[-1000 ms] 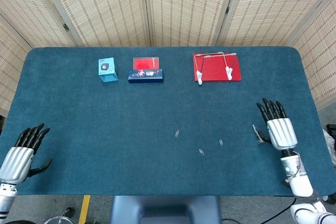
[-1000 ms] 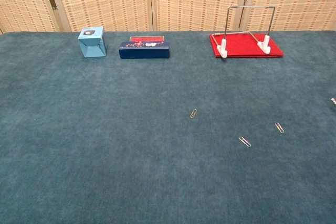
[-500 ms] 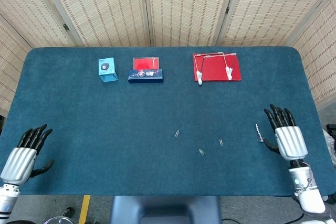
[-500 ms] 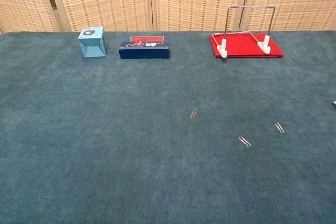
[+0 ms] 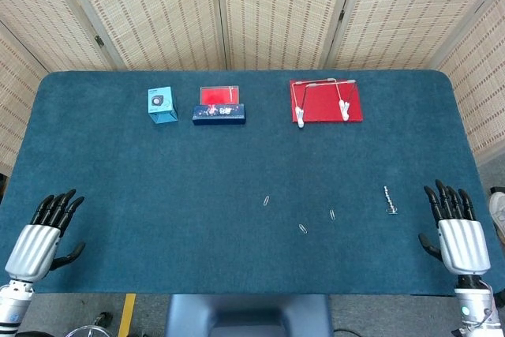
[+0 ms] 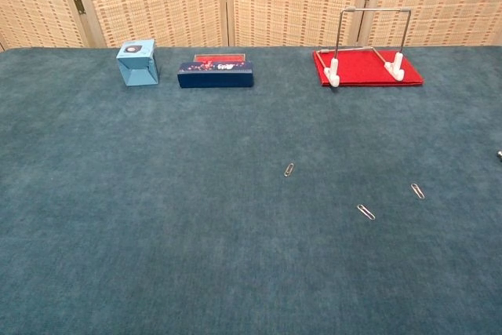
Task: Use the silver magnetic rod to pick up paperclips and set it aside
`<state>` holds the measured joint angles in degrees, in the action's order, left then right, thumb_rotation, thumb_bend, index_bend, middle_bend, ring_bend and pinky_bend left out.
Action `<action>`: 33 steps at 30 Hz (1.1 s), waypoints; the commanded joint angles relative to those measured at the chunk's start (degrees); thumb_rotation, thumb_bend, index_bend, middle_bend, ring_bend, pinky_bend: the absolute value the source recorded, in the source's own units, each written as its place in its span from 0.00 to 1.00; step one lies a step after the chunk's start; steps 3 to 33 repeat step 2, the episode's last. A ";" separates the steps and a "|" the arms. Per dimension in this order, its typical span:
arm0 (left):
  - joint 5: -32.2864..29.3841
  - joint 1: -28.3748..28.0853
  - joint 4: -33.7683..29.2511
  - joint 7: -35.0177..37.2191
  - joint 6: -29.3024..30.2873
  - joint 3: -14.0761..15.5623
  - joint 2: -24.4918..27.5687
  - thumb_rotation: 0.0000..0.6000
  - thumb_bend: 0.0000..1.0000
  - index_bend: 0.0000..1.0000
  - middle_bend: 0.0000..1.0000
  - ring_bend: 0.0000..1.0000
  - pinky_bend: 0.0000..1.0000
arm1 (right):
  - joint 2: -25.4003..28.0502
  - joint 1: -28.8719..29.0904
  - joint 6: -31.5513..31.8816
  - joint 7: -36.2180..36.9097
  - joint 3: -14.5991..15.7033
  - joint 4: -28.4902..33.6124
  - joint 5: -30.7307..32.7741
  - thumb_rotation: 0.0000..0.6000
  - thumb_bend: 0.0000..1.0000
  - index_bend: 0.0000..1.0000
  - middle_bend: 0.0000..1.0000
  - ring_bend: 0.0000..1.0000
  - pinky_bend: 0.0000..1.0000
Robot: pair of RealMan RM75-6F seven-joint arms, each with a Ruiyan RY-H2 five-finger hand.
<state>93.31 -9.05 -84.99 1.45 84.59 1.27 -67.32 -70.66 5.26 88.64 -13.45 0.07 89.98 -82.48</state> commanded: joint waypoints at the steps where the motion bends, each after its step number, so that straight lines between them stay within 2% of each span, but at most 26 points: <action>1: -0.30 0.23 -0.19 -0.21 0.15 -0.06 -0.05 1.00 0.35 0.00 0.00 0.00 0.00 | 0.32 -0.22 -0.54 0.82 -0.20 0.14 -0.17 1.00 0.27 0.00 0.00 0.00 0.00; 33: -0.38 0.32 -0.22 -0.22 0.25 -0.07 -0.05 1.00 0.35 0.00 0.00 0.00 0.00 | 0.28 -0.17 -0.78 1.05 -0.32 0.15 -0.16 1.00 0.27 0.00 0.00 0.00 0.00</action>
